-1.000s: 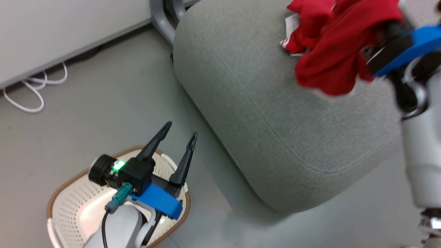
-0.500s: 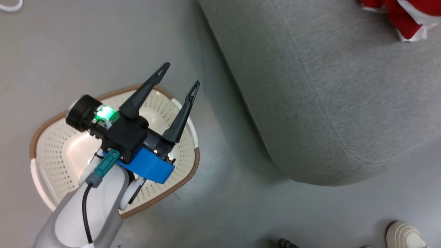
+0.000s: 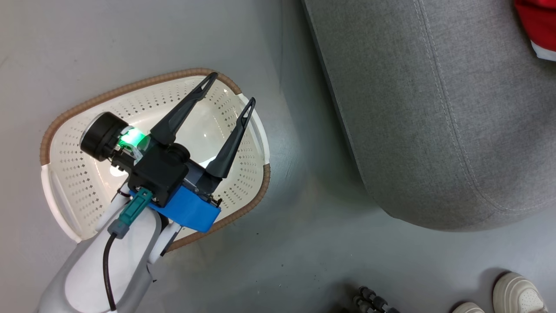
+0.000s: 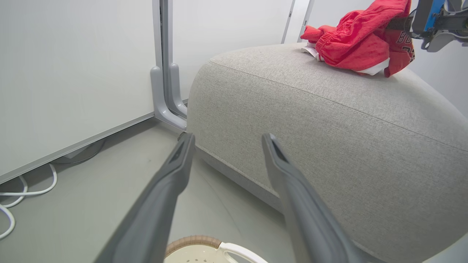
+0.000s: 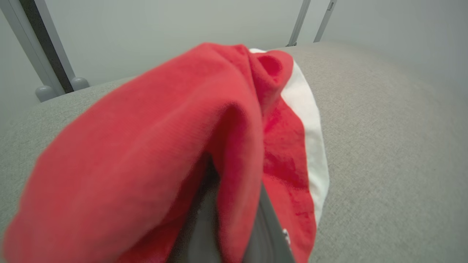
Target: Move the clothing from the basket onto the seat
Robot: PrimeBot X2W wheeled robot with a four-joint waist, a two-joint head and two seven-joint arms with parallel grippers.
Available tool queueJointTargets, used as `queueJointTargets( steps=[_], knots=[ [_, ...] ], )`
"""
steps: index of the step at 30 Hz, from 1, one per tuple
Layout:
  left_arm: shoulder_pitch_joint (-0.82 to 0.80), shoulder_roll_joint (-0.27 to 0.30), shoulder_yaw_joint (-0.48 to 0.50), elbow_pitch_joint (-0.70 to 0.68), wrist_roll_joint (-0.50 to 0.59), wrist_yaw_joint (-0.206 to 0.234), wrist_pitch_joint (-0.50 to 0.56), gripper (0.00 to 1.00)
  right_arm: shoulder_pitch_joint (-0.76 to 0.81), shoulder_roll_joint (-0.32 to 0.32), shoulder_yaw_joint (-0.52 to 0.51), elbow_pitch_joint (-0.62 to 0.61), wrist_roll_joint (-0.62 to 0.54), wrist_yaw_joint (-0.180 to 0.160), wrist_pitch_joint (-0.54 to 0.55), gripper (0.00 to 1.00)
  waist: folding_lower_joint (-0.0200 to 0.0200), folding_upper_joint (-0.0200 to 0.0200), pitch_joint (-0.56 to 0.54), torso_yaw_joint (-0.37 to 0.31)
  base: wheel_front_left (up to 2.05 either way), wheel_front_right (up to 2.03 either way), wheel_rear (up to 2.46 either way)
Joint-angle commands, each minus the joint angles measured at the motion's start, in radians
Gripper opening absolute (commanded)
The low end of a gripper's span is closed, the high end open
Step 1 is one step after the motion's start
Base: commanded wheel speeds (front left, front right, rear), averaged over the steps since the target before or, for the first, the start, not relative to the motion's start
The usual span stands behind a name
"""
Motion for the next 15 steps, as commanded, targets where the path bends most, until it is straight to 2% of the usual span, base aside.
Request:
queueJointTargets(
  steps=[1, 5, 6, 7, 8, 15],
  knots=[
    [-0.018, 0.006, 0.002, -0.006, -0.003, 0.007, 0.0, 1.0, -0.018, -0.012, 0.005, 0.02, 0.001, 0.0, -0.013, 0.0, -0.0002, 0.0001, -0.001, 0.001, 0.0, 0.0, 0.0],
    [-0.018, 0.009, 0.002, -0.006, -0.007, 0.011, -0.001, 1.0, -0.04, -0.019, 0.023, 0.072, 0.006, 0.0, -0.035, 0.0, -0.0002, 0.0001, -0.005, 0.001, 0.0, 0.0, 0.0],
    [-0.018, 0.008, 0.001, -0.005, -0.007, 0.013, -0.001, 1.0, -0.047, -0.02, 0.032, 0.083, 0.011, 0.0, -0.037, 0.07, -0.0002, 0.0001, -0.006, 0.001, 0.0, 0.0, 0.0],
    [-0.018, 0.006, 0.0, -0.003, -0.008, 0.012, -0.002, 1.0, -0.053, -0.021, 0.042, 0.094, 0.017, 0.0, -0.036, 0.41, -0.0002, 0.0001, -0.008, 0.001, 0.0, 0.0, 0.0],
    [-0.018, 0.005, -0.001, -0.002, -0.009, 0.013, -0.003, 1.0, -0.057, -0.024, 0.051, 0.104, 0.02, 0.0, -0.036, 1.0, -0.0002, 0.0001, -0.01, 0.001, 0.0, 0.0, 0.0],
    [-0.018, 0.001, -0.006, 0.009, -0.014, 0.017, -0.008, 1.0, -0.076, -0.04, 0.093, 0.148, 0.043, 0.0, -0.055, 1.0, -0.0002, 0.0001, -0.02, -0.003, 0.0, 0.0, 0.0]
  ],
)
